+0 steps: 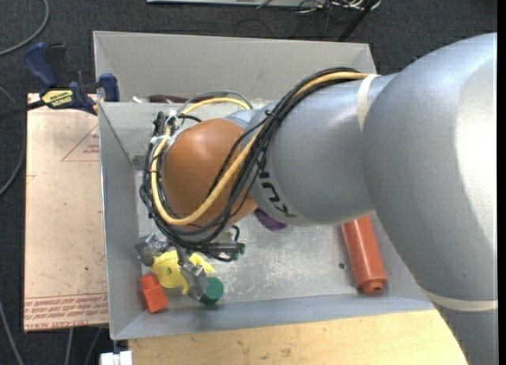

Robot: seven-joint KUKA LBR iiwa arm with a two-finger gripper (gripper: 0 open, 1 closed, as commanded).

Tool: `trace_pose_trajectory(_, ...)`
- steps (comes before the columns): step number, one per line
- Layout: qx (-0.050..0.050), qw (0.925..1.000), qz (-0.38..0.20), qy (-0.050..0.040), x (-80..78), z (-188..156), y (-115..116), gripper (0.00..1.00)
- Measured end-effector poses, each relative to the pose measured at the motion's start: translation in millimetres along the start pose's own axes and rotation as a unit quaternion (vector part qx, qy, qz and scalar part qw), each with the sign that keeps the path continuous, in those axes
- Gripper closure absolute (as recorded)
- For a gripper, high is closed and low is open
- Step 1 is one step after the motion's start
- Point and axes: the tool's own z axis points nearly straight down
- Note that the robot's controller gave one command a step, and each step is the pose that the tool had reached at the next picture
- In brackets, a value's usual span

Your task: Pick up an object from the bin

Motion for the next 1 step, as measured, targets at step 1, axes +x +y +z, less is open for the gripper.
trace_pose_trajectory(1,0.000,1.0000,0.000,-0.0012,-1.0,-11.0,0.0,1.00)
